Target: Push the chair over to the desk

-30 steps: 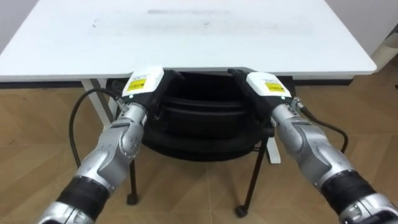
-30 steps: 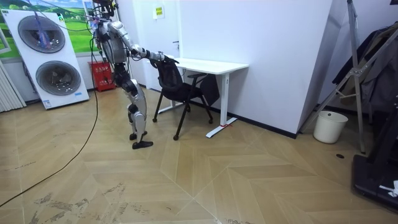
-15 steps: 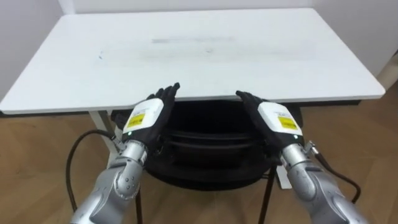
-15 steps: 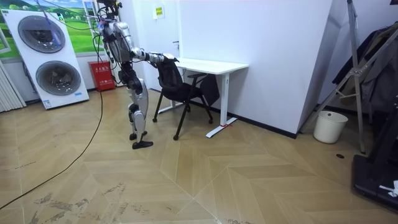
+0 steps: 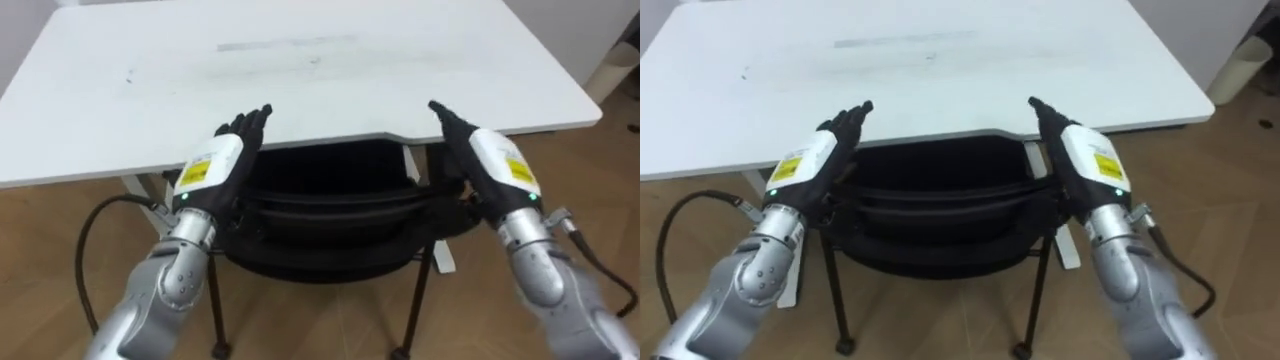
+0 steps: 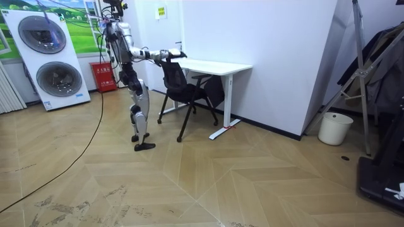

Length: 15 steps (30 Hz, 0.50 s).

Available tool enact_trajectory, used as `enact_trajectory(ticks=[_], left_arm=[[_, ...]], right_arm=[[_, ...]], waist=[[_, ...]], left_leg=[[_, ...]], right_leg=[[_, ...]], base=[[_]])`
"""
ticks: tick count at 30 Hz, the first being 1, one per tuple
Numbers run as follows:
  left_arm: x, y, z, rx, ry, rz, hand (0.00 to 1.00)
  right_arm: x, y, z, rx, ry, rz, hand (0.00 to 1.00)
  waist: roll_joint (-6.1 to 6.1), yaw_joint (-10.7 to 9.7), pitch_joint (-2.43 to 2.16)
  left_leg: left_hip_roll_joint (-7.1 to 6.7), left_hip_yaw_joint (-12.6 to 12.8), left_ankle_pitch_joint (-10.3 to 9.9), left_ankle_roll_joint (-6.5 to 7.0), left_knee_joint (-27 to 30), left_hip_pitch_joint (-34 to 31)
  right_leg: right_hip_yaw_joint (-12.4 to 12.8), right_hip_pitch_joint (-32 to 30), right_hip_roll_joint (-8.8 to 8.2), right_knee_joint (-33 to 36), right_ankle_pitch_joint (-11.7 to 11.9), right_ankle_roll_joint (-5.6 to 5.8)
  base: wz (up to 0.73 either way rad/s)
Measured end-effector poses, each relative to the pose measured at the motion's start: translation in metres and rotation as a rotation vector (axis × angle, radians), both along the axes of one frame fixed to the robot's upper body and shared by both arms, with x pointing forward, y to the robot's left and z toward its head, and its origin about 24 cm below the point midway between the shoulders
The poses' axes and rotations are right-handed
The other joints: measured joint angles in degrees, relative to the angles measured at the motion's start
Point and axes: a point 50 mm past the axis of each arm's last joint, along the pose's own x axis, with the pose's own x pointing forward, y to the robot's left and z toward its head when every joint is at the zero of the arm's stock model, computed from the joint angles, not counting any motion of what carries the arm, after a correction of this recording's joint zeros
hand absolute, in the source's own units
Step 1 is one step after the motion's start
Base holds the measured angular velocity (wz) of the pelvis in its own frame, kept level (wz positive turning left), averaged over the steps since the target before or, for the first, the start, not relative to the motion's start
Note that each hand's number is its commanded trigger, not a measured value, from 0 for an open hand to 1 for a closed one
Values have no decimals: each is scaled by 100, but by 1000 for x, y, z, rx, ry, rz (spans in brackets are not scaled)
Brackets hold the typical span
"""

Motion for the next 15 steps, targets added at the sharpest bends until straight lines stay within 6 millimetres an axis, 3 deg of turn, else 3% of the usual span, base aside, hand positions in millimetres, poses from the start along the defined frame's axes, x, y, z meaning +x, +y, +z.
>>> enact_trajectory(ticks=[1, 3, 4, 6, 7, 8, 10, 11, 12, 15], left_arm=[[0, 3, 4, 19, -21, -13, 0], [-1, 15, 15, 107, -71, -71, 0], [-2, 17, 17, 123, -81, -91, 0], [-14, 33, 26, 122, -133, -80, 0], [-19, 41, 31, 122, -158, -58, 0], [-28, 57, 48, 125, -253, 2, 0], [-38, 81, 88, 60, -536, 152, 0], [-52, 99, 121, -7, -767, 259, 0], [-68, 114, 145, -88, -965, 350, 0], [-103, 144, 157, -218, -1191, 562, 0]], right_arm=[[0, -9, 14, 11, -60, -23, 0], [-7, -43, 79, 103, -423, -163, 0], [-12, -53, 95, 127, -520, -200, 0], [-47, -81, 136, 191, -848, -315, 0], [-56, -88, 140, 189, -906, -345, 0], [-72, -100, 144, 189, -993, -407, 0], [-88, -114, 144, 259, -1057, -489, 0], [-94, -121, 141, 314, -1074, -526, 0], [-102, -128, 137, 372, -1082, -559, 0], [-121, -144, 123, 534, -1075, -658, 0]], waist=[[3, 39, 7], [-9, 116, 30], [-11, 151, 31], [-20, 270, 36], [-22, 281, 35], [-19, 308, 34], [-7, 285, 27], [18, 221, 12], [77, 169, -42], [250, 88, -153]], left_leg=[[1, 18, -5, 5, 15, -30], [32, 39, -9, 3, 46, -107], [49, 40, -12, -2, 51, -110], [117, 42, -71, -54, 148, -214], [146, 43, -100, -70, 207, -262], [203, 45, -173, -106, 323, -297], [227, 33, -208, -134, 363, -291], [233, 39, -214, -144, 347, -274], [221, 60, -212, -147, 271, -208], [145, 215, -203, -145, -1, 196]], right_leg=[[50, -37, 17, -10, 24, -5], [94, -101, 58, -48, 72, -24], [94, -93, 70, -71, 78, -28], [112, -76, 178, -292, 178, -75], [119, -85, 207, -316, 185, -86], [188, -81, 264, -327, 187, -97], [254, -90, 281, -326, 146, -123], [270, -90, 268, -315, 112, -134], [292, -72, 263, -306, 88, -129], [399, 158, 228, -299, -6, -76]], base=[[-30], [-14], [-4], [-7], [-9], [-4], [0], [0], [-9], [-19]])
